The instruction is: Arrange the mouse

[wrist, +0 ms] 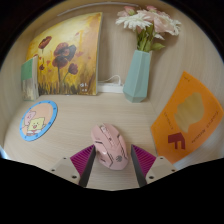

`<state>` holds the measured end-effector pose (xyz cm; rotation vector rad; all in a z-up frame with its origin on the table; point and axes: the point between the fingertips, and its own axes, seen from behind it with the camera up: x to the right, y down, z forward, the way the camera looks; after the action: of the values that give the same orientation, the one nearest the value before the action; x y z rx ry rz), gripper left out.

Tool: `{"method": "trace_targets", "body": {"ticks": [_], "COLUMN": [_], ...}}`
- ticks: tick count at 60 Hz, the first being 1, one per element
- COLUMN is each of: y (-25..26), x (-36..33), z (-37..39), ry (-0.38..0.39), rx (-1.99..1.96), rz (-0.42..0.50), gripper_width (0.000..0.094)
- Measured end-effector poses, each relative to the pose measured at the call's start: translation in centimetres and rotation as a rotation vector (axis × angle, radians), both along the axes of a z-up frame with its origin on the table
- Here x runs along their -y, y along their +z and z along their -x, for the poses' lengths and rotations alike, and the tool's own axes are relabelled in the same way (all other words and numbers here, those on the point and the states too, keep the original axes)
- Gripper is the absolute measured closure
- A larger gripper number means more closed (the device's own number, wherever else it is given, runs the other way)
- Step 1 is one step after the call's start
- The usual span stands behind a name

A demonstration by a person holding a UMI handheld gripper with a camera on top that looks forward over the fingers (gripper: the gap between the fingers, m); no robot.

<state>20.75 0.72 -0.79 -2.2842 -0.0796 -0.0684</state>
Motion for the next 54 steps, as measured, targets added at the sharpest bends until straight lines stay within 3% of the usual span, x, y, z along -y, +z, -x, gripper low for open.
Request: {"method": "trace_targets", "body": {"ticks": [16,21,31,39,45,54], "y": [-0.2,-0.3,-0.4,-0.1,4.6,16.0], "x": [-3.7,-4.1,-4.2,-3.6,-4.5,-7.6], "z": [-0.2,0.1,-0.2,-0.3,1.0,5.1], "ry": [-0.020,-0.028,-0.068,-0.112,-0.140,-0.146], "rx": [-0.055,-0.071,-0.062,-0.042,-0.053,-0.037], "rz": [0.019,0.023,0.039,0.112,0.079,-0.089], "gripper_width": [0.0272,0.0397,0.0452,0.0543,0.0544,0.0543]}}
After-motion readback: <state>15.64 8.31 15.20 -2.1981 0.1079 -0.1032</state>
